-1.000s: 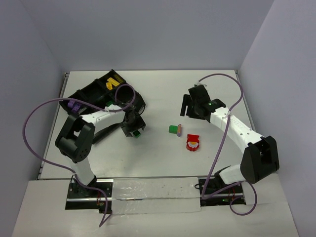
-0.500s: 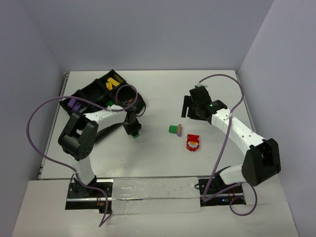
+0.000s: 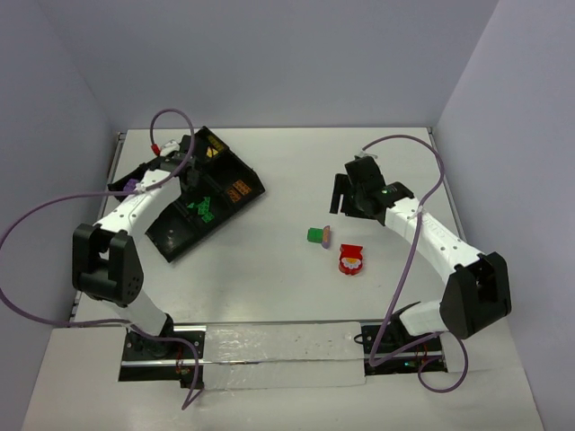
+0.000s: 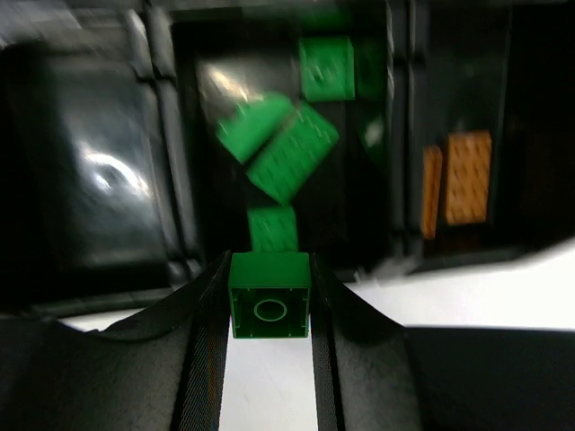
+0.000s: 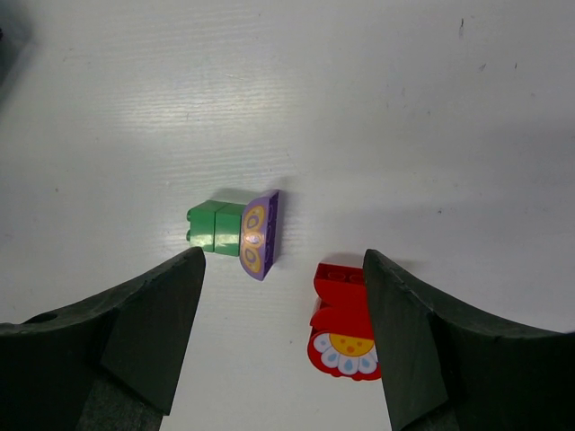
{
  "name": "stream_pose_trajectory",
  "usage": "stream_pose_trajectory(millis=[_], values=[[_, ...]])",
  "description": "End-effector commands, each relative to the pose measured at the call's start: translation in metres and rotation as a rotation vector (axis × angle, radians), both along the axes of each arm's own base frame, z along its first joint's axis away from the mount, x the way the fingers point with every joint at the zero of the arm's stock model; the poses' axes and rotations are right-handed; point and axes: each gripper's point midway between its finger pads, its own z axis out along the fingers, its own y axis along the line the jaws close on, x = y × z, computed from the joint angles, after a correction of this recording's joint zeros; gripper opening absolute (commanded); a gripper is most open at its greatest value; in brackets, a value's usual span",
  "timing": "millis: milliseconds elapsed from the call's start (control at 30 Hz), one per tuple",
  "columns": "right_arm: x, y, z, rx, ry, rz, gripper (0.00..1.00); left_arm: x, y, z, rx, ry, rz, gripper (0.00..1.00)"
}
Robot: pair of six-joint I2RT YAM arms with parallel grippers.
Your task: Sort the legos into containers by color
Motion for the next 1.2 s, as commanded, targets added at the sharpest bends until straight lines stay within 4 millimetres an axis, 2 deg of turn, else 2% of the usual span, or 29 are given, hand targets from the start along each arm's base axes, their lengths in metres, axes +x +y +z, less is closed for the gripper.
stream_pose_trajectory(millis=[0,67,100,233,267,300,367,500,633,700,767,800,900,967,1067,1167], values=[[-0.003,-0.002,0.010,0.023,-0.042,-0.012,0.78,0.025,0.016,0.008,0.106,-0.014,-0.018,0.00],[-0.005,-0.002,0.011,0.030,-0.044,-0.008,0.78,0.036,0.019,0.010,0.104,-0.024,-0.010,0.01],[-0.007,-0.001,0.010,0.034,-0.040,0.001,0.79,0.043,0.020,0.011,0.108,-0.025,-0.007,0.07],[-0.012,0.003,0.003,0.028,-0.015,0.024,0.81,0.049,0.025,0.005,0.144,0.019,0.019,0.36],[-0.014,0.004,-0.001,0.022,-0.003,0.030,0.81,0.048,0.024,0.002,0.141,0.028,0.012,0.56],[-0.015,0.005,-0.004,0.022,0.006,0.034,0.81,0.049,0.023,0.003,0.134,0.023,0.008,0.65],[-0.016,0.006,-0.011,0.008,0.027,0.037,0.81,0.049,0.021,0.007,0.124,0.009,-0.013,0.74],[-0.017,0.014,-0.022,-0.010,0.031,0.060,0.79,0.046,0.020,0.018,0.123,0.002,-0.036,0.76],[-0.022,0.033,-0.039,-0.028,0.082,0.130,0.67,0.041,0.014,0.038,0.108,-0.022,-0.082,0.76],[-0.024,0.040,-0.048,-0.043,0.108,0.153,0.64,0.037,0.004,0.050,0.089,-0.049,-0.122,0.76],[-0.026,0.047,-0.067,-0.064,0.150,0.171,0.62,0.030,-0.015,0.063,0.065,-0.078,-0.190,0.74],[-0.026,0.049,-0.068,-0.060,0.149,0.172,0.62,0.028,-0.023,0.066,0.055,-0.086,-0.212,0.74],[-0.022,0.051,-0.088,-0.076,0.176,0.176,0.61,0.017,-0.040,0.067,0.029,-0.075,-0.258,0.73],[-0.019,0.053,-0.092,-0.082,0.177,0.183,0.60,0.011,-0.048,0.064,0.009,-0.067,-0.273,0.72],[-0.015,0.061,-0.101,-0.061,0.172,0.215,0.55,0.006,-0.057,0.058,-0.024,-0.074,-0.295,0.70],[-0.014,0.061,-0.109,-0.075,0.188,0.219,0.50,0.004,-0.058,0.056,-0.036,-0.078,-0.294,0.69]])
